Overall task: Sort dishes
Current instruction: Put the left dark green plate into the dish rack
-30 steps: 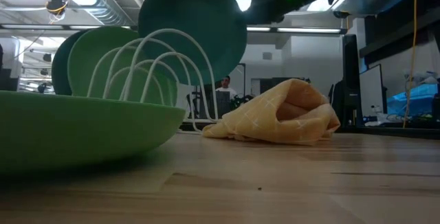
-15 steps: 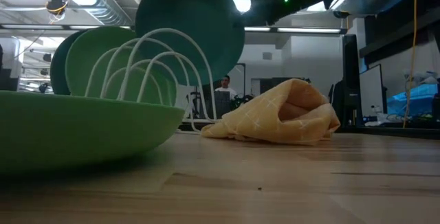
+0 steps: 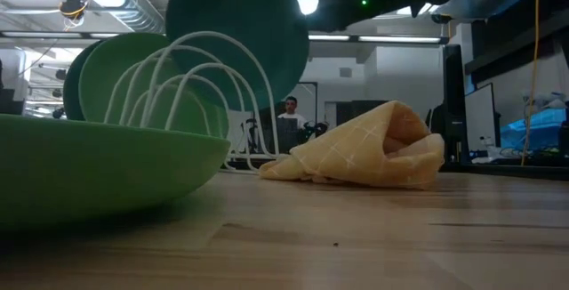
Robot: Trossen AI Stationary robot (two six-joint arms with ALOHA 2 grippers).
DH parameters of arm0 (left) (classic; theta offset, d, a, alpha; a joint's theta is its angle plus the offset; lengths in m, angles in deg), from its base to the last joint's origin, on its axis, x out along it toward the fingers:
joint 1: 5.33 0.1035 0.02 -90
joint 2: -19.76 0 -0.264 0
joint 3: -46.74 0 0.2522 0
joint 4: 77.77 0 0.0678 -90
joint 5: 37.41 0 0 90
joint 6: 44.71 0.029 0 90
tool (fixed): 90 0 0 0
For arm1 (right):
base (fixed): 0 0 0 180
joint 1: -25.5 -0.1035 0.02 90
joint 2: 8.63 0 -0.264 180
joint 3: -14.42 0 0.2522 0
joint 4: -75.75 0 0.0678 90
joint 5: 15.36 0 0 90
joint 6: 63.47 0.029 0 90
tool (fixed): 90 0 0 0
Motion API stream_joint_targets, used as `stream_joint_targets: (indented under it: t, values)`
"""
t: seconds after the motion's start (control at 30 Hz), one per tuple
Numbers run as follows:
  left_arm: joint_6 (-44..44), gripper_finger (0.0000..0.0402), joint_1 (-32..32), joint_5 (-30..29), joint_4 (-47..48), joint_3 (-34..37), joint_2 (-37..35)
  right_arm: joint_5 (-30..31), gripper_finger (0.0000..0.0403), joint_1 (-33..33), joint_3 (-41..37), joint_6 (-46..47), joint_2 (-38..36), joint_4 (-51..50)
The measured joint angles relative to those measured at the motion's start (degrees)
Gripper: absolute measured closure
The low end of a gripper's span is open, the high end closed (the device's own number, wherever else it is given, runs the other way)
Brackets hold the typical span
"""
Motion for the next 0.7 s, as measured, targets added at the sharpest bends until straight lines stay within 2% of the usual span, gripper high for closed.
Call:
stream_joint_targets:
  t: [0.17,0.33,0.7]
  values:
    - [0.15,0.03,-1.54,-3.59,-0.06,0.0,0.0,-1.03,0.0387,0.0,0.02,0.01,0.35,0.97]
    - [2.05,0.0273,-3.14,-4.04,-1.2,-0.49,-0.01,-4.9,0.0372,-0.15,0.03,0.19,2.9,3.18]
    - [12.33,0.0265,-7.73,-4.06,-1.28,-0.55,-0.01,-5.55,0.0382,-0.98,0.02,0.01,5.9,8.43]
